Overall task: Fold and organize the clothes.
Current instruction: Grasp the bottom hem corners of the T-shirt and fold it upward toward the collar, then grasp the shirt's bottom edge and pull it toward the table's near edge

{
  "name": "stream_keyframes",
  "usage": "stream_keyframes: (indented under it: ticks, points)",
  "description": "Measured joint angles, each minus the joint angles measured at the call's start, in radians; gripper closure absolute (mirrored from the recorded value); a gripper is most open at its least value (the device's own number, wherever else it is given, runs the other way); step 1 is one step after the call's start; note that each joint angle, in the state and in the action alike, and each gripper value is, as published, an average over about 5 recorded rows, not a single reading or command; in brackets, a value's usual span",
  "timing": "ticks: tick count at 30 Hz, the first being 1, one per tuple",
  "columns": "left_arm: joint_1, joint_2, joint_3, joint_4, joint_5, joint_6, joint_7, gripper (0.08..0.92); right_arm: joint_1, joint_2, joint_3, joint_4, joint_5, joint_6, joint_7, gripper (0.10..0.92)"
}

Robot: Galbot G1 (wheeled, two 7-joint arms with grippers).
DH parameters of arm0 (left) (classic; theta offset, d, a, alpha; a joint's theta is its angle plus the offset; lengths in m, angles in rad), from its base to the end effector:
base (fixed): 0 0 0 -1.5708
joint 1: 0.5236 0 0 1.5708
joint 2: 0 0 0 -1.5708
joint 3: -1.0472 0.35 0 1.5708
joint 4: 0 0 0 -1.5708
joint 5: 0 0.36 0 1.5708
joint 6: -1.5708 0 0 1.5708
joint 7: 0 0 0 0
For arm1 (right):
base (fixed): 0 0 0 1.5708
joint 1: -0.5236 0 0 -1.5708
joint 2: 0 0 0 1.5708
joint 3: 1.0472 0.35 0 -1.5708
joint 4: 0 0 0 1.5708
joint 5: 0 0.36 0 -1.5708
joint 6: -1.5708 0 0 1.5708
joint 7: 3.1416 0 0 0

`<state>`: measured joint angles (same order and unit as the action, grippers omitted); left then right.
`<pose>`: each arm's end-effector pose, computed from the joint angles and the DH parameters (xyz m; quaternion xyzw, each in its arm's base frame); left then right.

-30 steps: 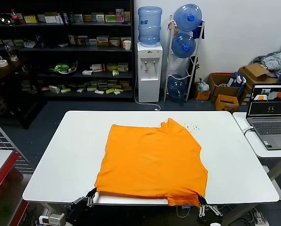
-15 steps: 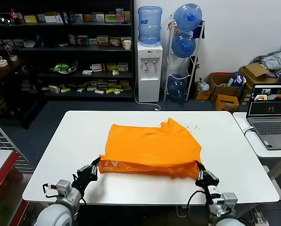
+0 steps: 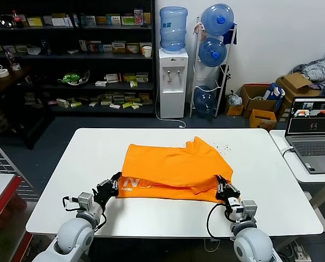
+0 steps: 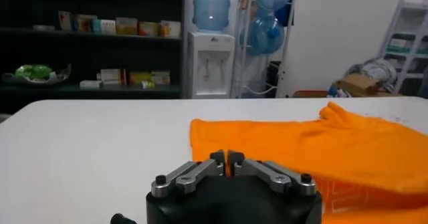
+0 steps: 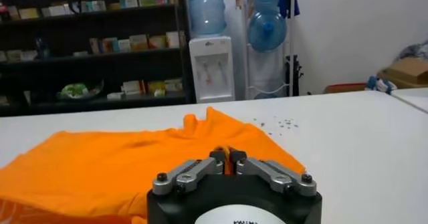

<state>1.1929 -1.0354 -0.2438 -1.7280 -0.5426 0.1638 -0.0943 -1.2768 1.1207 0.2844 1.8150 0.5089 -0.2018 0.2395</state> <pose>0.2942 0.0654 -0.3491 -0.1132 -0.9810 0.0057 0.1572 0.2684 -0.0399 -0.3429 0.0428 -0.9852 -0.0264 0.1636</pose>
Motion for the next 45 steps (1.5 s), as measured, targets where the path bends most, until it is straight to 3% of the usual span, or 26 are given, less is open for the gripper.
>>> stream_keyframes:
  ticks: [14, 20, 41, 45]
  points:
    - [0.123, -0.005, -0.042, -0.071, 0.058, 0.017, -0.003, 0.342, -0.150, -0.043, 0.082, 0.046, -0.081, 0.000, -0.048, 0.252]
    - [0.152, -0.039, -0.045, -0.063, 0.080, 0.011, 0.012, 0.196, -0.198, -0.043, 0.107, 0.049, -0.069, -0.021, -0.056, 0.204]
    - [0.100, -0.038, -0.030, -0.009, 0.014, 0.095, -0.010, 0.189, -0.141, -0.052, 0.112, 0.005, 0.023, -0.095, -0.040, 0.205]
    - [0.089, -0.034, -0.026, 0.003, -0.001, 0.114, -0.015, 0.226, -0.130, -0.051, 0.107, -0.005, 0.039, -0.107, -0.039, 0.274]
